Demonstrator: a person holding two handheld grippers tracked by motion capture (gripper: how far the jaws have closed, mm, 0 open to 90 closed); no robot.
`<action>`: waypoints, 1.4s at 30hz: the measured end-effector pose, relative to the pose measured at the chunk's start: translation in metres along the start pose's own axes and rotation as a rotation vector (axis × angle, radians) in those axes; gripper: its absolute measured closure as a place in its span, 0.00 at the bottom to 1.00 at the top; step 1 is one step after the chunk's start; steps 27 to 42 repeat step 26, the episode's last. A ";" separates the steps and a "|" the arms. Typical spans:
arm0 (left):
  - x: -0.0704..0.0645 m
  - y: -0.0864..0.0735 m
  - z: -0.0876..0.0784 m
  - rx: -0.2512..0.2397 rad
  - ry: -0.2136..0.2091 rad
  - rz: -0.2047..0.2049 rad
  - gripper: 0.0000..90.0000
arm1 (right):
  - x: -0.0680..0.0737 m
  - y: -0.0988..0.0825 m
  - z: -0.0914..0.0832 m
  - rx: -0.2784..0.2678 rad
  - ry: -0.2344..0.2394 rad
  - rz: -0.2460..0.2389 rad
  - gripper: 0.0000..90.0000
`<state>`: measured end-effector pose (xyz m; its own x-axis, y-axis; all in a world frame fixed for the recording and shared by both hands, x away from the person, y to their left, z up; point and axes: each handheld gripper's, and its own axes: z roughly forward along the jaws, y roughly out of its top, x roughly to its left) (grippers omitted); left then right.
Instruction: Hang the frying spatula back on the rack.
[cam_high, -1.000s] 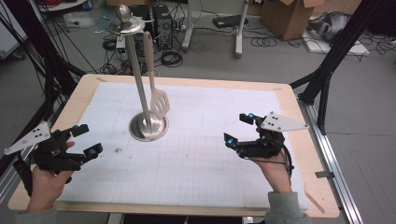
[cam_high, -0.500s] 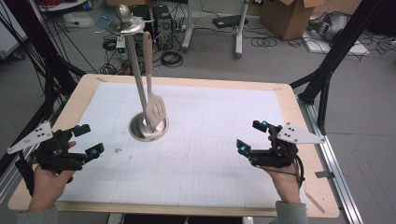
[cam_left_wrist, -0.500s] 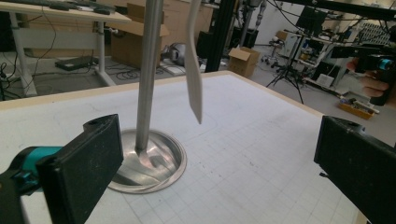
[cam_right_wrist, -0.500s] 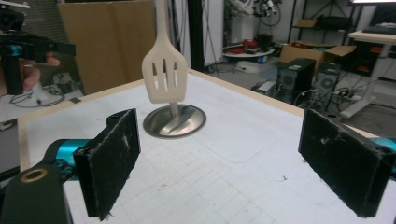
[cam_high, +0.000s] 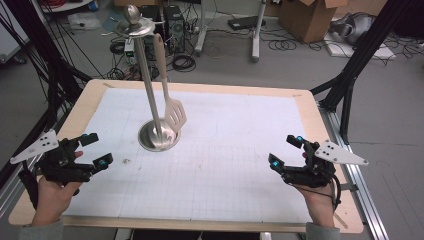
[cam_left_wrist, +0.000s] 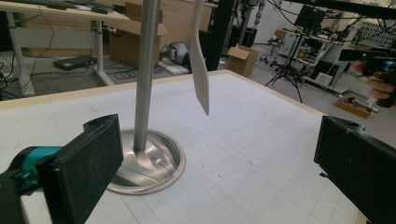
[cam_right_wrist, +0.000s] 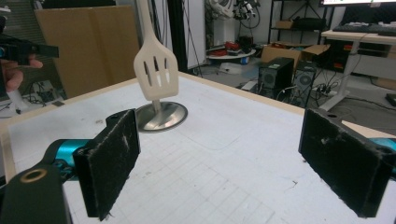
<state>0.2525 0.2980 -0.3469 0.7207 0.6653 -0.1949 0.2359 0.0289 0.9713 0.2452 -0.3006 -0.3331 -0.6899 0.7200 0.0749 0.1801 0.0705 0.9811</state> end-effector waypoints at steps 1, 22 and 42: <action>0.000 0.000 0.000 -0.001 0.000 -0.001 0.02 | -0.001 -0.001 -0.001 -0.002 -0.002 -0.001 0.13; -0.001 0.000 -0.003 0.004 0.019 0.009 0.02 | -0.027 -0.025 -0.031 -0.034 -0.097 0.069 0.13; -0.002 -0.001 -0.003 0.010 0.024 0.012 0.02 | -0.030 -0.025 -0.032 -0.042 -0.081 0.077 0.13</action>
